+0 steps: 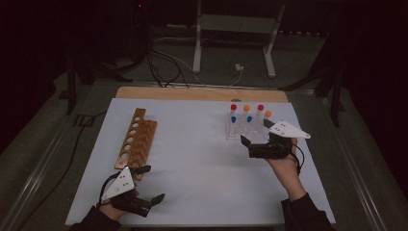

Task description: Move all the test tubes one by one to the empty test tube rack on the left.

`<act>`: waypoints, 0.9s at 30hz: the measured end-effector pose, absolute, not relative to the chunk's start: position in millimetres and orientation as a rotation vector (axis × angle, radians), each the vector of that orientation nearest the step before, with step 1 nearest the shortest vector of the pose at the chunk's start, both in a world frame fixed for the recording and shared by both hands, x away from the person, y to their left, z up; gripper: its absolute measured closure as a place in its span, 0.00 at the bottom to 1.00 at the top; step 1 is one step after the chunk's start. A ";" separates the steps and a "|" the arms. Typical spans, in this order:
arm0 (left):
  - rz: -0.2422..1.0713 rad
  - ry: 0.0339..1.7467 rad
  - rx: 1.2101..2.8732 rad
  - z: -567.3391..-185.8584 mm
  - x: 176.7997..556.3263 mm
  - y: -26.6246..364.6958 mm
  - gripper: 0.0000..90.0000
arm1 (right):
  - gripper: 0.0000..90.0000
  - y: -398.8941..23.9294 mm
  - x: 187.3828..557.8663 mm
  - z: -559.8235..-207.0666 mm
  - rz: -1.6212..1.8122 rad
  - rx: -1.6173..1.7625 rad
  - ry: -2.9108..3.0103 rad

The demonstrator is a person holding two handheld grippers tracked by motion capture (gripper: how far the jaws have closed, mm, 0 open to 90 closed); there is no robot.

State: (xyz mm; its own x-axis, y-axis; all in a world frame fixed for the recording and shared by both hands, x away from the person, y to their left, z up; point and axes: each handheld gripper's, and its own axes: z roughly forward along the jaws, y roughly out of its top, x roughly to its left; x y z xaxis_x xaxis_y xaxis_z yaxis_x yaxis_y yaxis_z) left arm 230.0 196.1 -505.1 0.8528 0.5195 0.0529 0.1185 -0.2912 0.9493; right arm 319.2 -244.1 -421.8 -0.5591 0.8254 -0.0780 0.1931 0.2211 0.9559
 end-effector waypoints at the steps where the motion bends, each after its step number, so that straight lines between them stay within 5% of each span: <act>1: 0.423 0.480 1.847 -505.2 229.9 195.9 0.01 | 0.00 -243.9 322.9 -422.1 1.351 0.951 1.893; 17: 0.422 0.478 1.853 -505.6 229.1 195.6 0.01 | 0.07 -238.1 366.4 -447.6 1.199 1.132 1.905; 27: 0.426 0.468 1.853 -505.7 228.5 195.2 0.01 | 0.27 -238.0 381.9 -462.4 1.096 1.249 1.925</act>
State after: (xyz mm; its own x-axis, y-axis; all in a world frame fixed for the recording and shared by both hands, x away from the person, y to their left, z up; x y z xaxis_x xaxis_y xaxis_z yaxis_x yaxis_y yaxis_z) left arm 228.5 195.2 -505.7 0.8561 0.5131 0.0618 0.1106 -0.2987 0.9479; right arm 381.9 -238.0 -462.4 -0.3855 0.9218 -0.0405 0.4359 0.2206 0.8725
